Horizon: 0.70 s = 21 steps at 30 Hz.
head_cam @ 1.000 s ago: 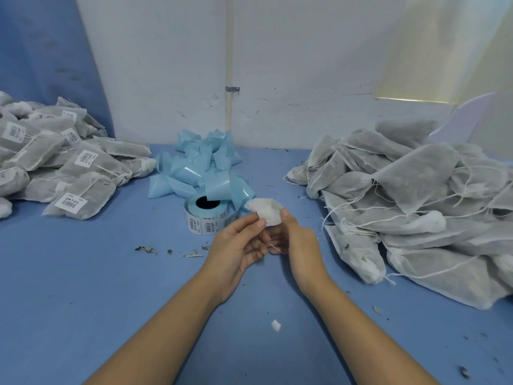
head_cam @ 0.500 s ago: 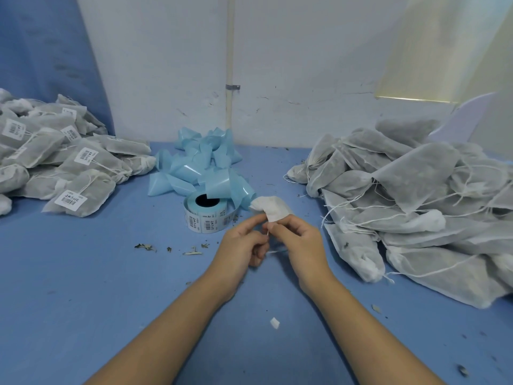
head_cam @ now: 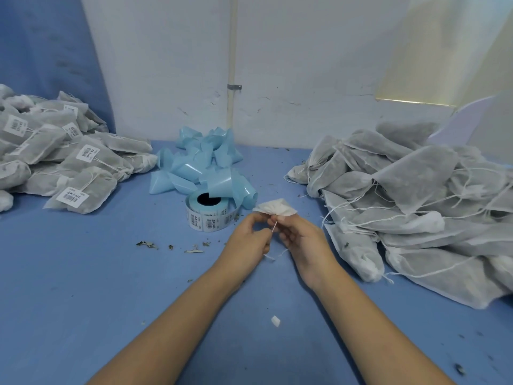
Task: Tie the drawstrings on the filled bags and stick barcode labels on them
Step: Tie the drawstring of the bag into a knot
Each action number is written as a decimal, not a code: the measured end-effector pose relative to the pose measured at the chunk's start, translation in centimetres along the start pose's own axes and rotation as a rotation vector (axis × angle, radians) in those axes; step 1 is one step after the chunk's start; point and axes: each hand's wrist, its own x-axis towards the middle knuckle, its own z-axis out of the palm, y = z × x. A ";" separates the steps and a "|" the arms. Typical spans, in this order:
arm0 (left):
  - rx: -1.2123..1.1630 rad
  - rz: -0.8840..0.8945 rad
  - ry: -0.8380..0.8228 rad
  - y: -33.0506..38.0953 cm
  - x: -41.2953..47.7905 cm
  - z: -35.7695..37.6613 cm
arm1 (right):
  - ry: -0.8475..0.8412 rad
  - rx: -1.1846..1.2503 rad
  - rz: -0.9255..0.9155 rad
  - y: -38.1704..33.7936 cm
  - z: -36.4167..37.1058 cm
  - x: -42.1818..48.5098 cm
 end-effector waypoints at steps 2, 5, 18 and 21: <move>0.084 0.078 0.026 -0.4 -0.3 -0.4 | -0.051 0.038 0.024 -0.1 -0.1 0.0; 0.515 0.391 0.121 -1.3 -0.4 -1.6 | -0.110 0.042 0.056 -0.3 0.1 -0.3; 0.980 0.553 0.299 -1.2 -0.1 -2.6 | 0.185 -0.888 -0.408 0.8 0.1 -0.4; 1.045 0.687 0.279 -0.4 -0.9 -1.8 | 0.199 -0.991 -0.419 1.2 0.4 -0.5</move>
